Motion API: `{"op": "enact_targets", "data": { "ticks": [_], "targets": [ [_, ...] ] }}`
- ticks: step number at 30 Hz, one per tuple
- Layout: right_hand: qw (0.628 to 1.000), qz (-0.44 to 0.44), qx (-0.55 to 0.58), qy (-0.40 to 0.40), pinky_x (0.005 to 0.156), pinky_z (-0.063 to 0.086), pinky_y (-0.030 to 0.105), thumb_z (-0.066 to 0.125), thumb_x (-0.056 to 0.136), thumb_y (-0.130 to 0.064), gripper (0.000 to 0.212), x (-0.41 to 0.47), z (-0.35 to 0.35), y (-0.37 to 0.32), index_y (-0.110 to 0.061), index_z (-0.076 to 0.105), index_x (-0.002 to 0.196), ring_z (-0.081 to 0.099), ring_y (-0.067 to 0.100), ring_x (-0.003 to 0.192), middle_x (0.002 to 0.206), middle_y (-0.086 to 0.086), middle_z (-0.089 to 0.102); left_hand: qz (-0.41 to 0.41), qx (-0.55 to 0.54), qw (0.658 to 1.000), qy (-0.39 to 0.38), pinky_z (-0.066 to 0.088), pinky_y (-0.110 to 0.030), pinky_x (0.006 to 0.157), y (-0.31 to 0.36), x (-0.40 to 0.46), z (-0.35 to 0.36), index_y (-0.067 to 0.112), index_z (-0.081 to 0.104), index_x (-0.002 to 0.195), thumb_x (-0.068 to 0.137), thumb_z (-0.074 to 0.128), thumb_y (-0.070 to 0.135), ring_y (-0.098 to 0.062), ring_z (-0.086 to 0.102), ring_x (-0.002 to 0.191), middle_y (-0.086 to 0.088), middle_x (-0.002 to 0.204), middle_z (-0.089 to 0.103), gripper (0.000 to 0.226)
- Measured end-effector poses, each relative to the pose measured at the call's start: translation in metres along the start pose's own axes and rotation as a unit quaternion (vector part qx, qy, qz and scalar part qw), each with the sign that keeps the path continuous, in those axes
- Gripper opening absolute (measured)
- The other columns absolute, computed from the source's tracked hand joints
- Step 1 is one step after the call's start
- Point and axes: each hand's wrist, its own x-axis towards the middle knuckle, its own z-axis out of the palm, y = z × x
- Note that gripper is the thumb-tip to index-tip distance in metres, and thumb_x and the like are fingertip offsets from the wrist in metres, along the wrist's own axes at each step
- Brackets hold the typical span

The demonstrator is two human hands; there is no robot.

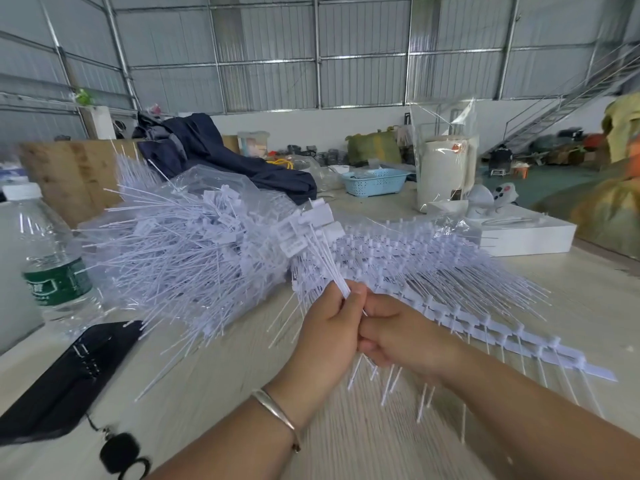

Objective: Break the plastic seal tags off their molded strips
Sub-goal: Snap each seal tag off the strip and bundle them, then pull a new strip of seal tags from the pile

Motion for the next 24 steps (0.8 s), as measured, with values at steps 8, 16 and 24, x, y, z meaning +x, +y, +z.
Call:
{"op": "enact_targets", "data": {
  "ticks": [8,16,24],
  "targets": [
    [0.986,-0.023,-0.135,0.092,0.063,0.051,0.030,0.059,0.095,-0.026,0.014,0.017,-0.004,-0.002,-0.018,0.061,0.106,0.064,0.009,0.065,0.092,-0.002,0.068,0.020,0.086,0.978,0.190,0.036,-0.013,0.041,0.003,0.049,-0.048,0.018,0.056,0.079,0.104,0.037,0.026,-0.011,0.052,0.047,-0.001,0.060,0.056,0.032],
    [0.926,-0.036,-0.368,0.075,0.054,0.046,0.033,0.046,0.095,-0.006,0.063,0.101,0.011,-0.023,-0.036,0.029,0.148,0.055,0.023,0.058,0.076,0.008,0.059,-0.052,0.246,0.927,0.277,0.047,-0.041,0.087,-0.005,0.093,-0.160,0.001,0.066,0.105,0.104,0.036,0.028,-0.038,0.059,0.102,-0.015,0.102,0.065,0.040],
    [0.801,-0.053,-0.595,0.031,0.064,0.039,0.033,0.029,0.104,-0.044,0.044,0.167,0.067,-0.036,-0.033,0.029,0.147,0.059,0.028,0.100,0.113,0.006,0.060,-0.020,0.486,0.850,0.205,0.052,-0.041,0.081,0.006,0.074,-0.203,0.014,0.075,0.093,0.097,0.053,0.022,-0.036,0.063,0.095,-0.014,0.098,0.071,0.024]
  ]
}}
